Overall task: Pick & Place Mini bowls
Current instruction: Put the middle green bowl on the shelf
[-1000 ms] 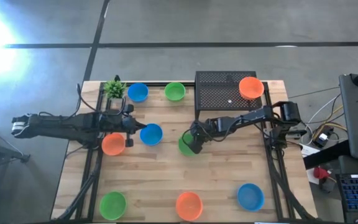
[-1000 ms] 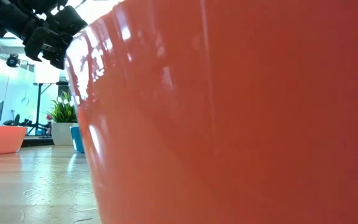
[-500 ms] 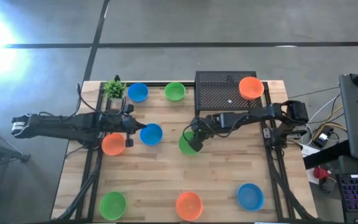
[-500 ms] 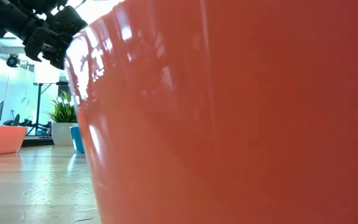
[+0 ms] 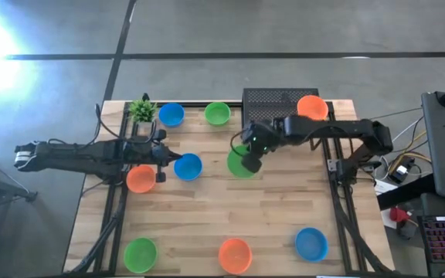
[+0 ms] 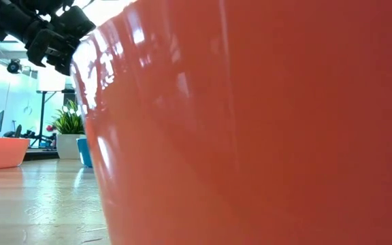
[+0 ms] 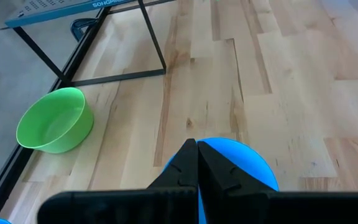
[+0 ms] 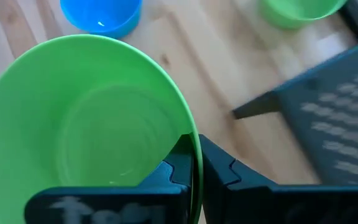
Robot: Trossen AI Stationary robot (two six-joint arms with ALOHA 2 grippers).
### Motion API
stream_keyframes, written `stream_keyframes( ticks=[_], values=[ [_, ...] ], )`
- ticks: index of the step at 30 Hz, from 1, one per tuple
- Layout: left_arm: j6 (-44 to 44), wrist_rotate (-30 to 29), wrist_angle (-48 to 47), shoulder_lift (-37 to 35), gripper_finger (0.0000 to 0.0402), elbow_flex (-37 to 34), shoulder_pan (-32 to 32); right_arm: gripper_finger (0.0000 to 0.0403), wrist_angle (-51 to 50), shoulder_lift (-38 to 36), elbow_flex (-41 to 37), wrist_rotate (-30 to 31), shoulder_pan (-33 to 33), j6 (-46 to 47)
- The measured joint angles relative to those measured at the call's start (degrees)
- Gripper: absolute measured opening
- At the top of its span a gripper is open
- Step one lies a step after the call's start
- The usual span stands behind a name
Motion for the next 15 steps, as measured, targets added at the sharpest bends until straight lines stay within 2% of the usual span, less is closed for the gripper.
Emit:
stream_keyframes(
  ticks=[6,15],
  values=[
    [0.01,0.00,0.00,0.01,0.0000,0.00,0.00,0.0008,-7.79,-1.50,6.73,0.02,-6.66,-6.50],
    [-0.03,0.00,0.02,0.00,0.0000,0.00,0.00,0.0008,-17.58,-1.55,14.26,-0.03,-21.46,-19.67]
  ],
)
